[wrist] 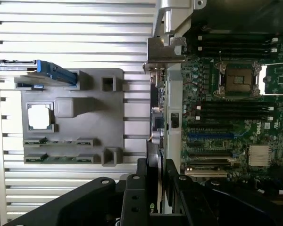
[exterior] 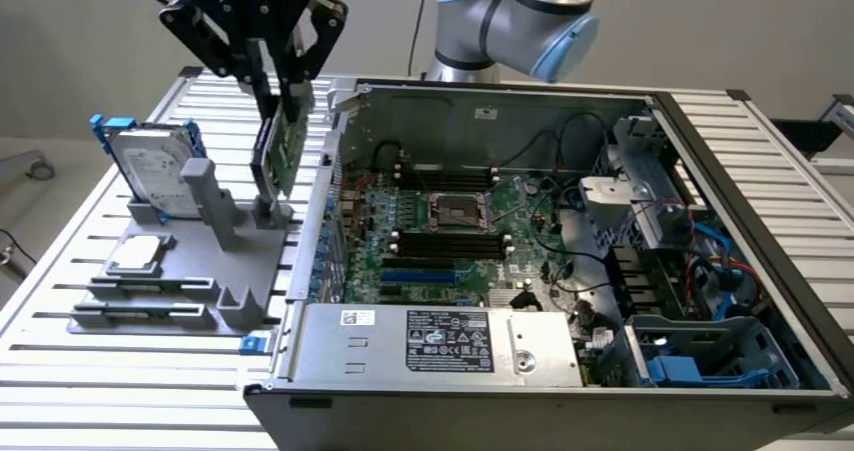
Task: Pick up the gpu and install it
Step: 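Pick up the gpu and move the gpu toward the slot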
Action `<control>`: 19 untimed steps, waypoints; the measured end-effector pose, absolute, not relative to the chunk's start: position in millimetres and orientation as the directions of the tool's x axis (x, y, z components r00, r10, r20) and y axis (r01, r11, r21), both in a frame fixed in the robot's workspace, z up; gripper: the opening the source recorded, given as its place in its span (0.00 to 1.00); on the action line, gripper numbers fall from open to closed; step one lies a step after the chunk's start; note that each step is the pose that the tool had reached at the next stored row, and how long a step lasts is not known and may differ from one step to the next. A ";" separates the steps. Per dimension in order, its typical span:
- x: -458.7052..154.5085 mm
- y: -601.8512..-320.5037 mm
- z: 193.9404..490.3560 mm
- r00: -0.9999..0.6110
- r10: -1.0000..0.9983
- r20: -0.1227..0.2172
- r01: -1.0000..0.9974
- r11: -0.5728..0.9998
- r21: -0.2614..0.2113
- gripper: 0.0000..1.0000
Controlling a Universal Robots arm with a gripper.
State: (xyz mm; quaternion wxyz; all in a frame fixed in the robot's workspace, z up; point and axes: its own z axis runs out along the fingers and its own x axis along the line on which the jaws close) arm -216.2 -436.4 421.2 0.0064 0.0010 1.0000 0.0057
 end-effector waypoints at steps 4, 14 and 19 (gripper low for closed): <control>-197.7 -436.4 421.6 -1.000 0.002 -0.012 0.002 1.000 0.015 0.26; -152.1 -436.4 420.6 -1.000 0.002 -0.012 0.002 1.000 0.016 0.26; -129.5 -436.4 417.0 -1.000 0.002 -0.012 0.002 1.000 0.016 0.26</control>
